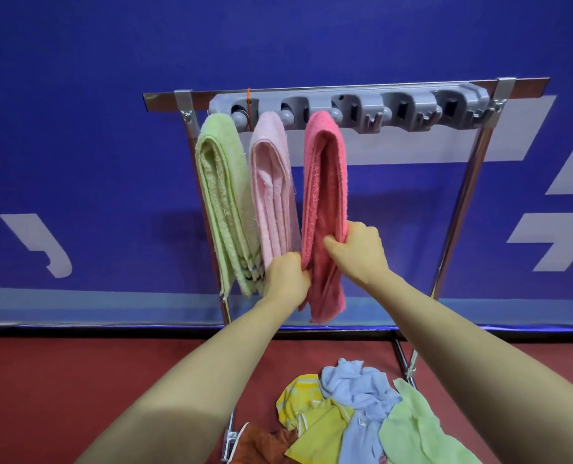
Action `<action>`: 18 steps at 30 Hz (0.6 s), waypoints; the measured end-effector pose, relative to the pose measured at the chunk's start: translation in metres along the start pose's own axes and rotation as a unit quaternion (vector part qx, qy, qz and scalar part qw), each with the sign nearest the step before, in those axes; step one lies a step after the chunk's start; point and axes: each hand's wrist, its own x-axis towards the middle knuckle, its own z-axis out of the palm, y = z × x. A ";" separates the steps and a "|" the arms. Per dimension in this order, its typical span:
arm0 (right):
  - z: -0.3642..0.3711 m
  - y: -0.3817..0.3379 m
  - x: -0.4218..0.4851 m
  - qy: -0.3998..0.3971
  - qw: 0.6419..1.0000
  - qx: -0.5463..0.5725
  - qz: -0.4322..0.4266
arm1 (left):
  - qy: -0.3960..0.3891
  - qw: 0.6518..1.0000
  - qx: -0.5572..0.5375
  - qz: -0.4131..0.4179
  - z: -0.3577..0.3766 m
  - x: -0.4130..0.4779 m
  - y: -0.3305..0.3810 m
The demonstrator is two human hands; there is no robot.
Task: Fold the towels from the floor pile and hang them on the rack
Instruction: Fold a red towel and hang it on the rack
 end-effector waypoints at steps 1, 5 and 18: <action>-0.001 -0.001 0.000 0.002 1.000 -0.001 -0.001 | -0.004 1.000 0.001 0.002 0.000 0.001 -0.001; -0.001 -0.002 0.002 0.002 1.000 -0.001 -0.005 | -0.012 1.000 -0.007 0.000 0.000 0.001 -0.005; 0.004 0.004 0.001 -0.013 1.000 -0.007 -0.010 | -0.052 0.995 -0.075 -0.026 0.005 -0.006 -0.005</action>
